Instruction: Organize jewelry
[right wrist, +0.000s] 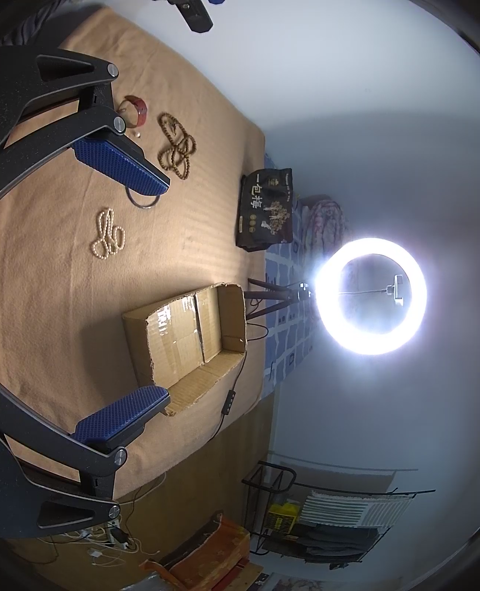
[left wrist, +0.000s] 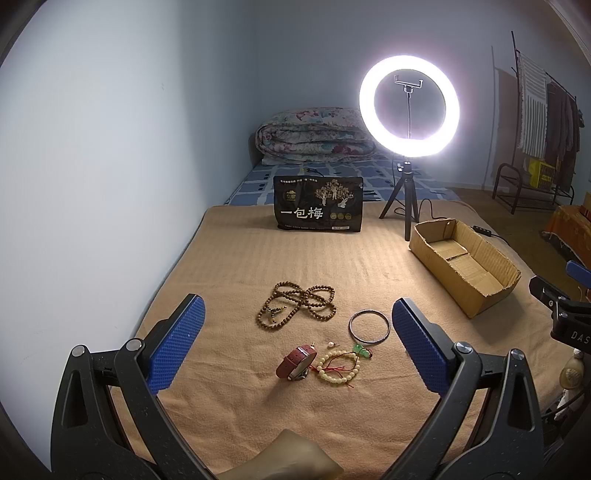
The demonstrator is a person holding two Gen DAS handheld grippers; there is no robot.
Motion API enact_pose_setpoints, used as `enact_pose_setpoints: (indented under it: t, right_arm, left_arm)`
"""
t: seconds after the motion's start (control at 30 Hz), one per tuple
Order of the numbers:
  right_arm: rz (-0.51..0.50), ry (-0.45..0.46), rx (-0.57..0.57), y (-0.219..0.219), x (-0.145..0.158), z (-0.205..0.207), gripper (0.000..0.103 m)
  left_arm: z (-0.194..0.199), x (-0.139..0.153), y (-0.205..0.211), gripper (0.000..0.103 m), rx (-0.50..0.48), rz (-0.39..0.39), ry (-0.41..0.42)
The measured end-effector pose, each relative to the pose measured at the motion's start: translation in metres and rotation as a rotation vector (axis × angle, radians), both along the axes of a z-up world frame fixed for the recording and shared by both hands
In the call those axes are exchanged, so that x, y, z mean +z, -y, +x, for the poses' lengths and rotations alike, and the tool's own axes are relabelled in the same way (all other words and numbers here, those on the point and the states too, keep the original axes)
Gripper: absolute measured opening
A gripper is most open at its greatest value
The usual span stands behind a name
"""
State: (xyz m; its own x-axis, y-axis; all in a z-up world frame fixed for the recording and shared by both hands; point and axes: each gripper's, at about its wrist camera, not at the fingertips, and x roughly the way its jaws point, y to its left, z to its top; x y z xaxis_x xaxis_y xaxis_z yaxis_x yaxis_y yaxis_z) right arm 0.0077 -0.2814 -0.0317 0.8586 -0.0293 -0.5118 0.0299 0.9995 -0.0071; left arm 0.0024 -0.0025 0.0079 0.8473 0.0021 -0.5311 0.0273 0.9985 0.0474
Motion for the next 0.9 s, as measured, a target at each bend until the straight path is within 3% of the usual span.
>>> enact_pose_setpoints:
  t: [0.9]
  right_arm:
    - [0.004,-0.004,0.001,0.000,0.001,0.000,0.102]
  left_arm:
    - [-0.001,-0.009,-0.001,0.103,0.000,-0.001,-0.011]
